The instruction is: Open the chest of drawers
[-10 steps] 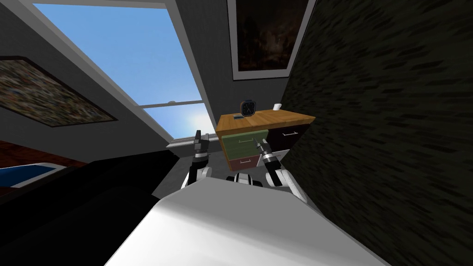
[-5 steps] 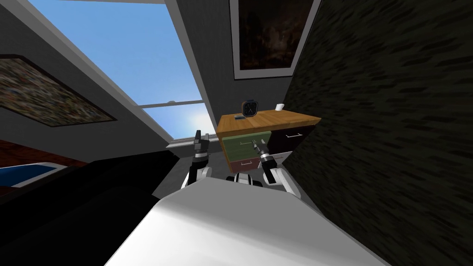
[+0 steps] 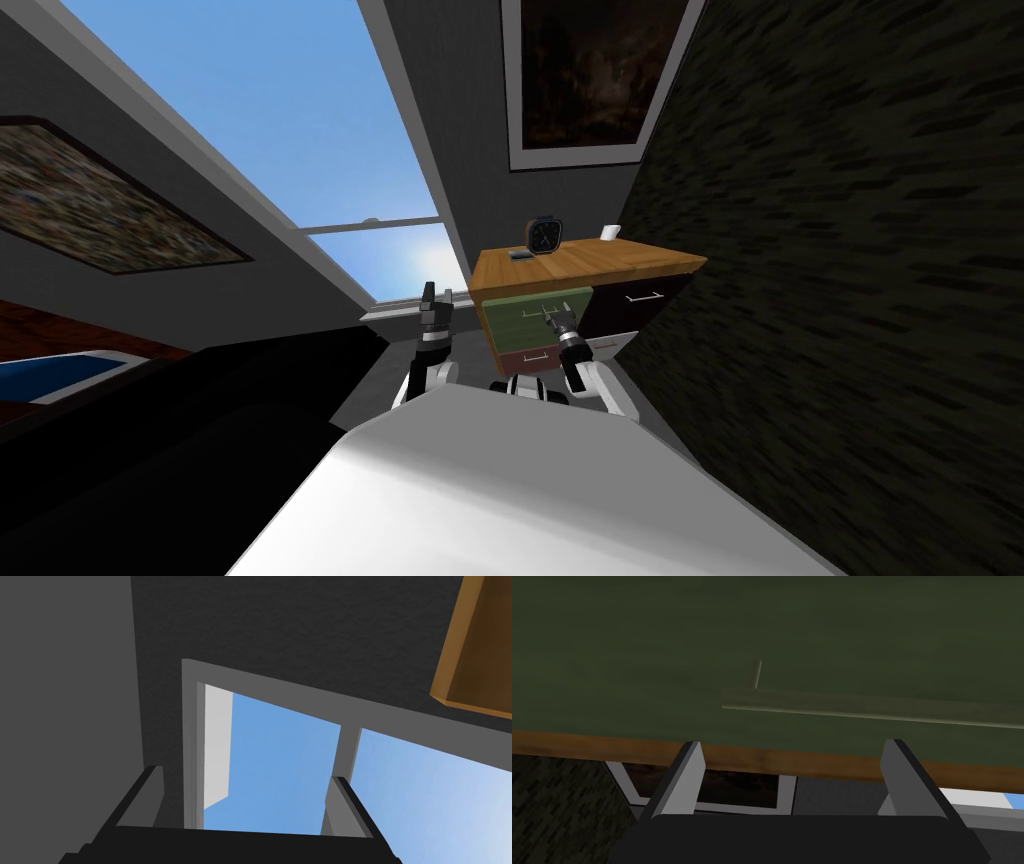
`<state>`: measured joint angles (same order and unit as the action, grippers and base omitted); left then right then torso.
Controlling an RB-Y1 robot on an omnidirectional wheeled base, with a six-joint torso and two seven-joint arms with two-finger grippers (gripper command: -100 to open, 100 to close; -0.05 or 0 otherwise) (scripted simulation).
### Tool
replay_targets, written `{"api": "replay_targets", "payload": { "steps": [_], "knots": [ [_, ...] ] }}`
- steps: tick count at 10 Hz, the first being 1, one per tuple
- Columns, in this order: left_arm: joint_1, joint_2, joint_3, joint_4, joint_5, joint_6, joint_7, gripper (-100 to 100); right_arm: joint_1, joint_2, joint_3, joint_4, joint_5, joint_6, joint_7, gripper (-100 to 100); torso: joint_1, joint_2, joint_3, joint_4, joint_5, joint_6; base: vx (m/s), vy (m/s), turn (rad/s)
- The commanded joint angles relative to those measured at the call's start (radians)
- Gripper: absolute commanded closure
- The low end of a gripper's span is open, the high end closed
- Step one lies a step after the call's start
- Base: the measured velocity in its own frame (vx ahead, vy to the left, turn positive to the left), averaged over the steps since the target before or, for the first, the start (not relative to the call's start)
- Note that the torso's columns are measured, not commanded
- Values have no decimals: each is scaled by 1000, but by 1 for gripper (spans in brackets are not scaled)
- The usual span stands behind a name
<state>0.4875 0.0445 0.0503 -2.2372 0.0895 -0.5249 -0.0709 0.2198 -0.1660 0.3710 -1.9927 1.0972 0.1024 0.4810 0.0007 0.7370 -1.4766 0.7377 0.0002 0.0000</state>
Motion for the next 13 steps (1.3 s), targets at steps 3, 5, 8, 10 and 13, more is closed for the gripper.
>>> {"api": "replay_targets", "payload": {
  "steps": [3,5,8,10,13],
  "knots": [
    [0,0,0,0,0,0,0,0,-50,-12,63,58,143,109,85,-100,-1,-2,-1,-1,0,-1,37,14,21],
    [0,0,0,0,0,0,0,0,-65,-11,84,84,209,144,115,-100,2,-12,-7,-6,0,-3,14,-1,20],
    [0,0,0,0,0,0,0,0,-80,-9,104,110,292,177,145,-100,5,-25,-13,-13,0,-7,6,1,25],
    [0,0,0,0,0,0,0,0,-93,-6,123,136,331,210,173,-100,6,-28,-15,-15,0,-7,1,0,10],
    [0,0,0,0,0,0,0,0,-106,-2,142,162,387,242,200,-100,5,-34,-18,-18,-1,-8,-3,-3,36]
  ]
}}
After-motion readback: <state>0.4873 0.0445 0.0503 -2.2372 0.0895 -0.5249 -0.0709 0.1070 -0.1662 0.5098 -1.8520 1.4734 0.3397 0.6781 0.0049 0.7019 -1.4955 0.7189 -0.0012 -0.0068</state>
